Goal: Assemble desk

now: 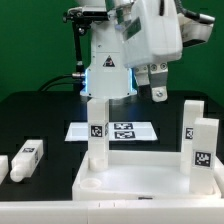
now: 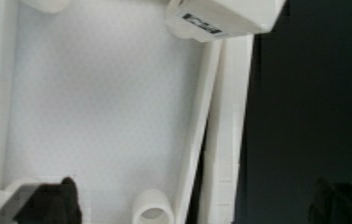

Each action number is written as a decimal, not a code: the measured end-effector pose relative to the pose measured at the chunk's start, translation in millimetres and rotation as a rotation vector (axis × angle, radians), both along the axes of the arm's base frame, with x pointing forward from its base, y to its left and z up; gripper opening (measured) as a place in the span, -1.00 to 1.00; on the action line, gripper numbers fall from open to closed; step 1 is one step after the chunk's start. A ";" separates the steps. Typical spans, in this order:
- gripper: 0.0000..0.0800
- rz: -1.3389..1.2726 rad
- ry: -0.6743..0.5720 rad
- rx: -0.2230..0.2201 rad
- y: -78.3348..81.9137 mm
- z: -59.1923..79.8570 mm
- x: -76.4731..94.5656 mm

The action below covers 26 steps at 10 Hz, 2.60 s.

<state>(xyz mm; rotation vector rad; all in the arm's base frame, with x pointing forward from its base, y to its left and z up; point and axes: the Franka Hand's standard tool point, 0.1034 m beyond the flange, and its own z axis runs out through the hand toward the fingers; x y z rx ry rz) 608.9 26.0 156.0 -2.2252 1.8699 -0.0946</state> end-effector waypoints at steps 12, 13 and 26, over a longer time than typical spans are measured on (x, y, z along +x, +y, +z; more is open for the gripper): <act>0.62 1.029 -0.120 -0.220 -110.8 -3.2 -49.5; 0.62 1.130 -0.111 -0.238 -130.2 -13.2 -62.9; 0.62 1.215 0.007 -0.214 -190.7 -67.0 -96.9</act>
Offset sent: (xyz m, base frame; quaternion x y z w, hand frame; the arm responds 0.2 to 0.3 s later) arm -0.0431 -0.0676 0.0080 -0.0075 -0.0237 -0.2927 0.9559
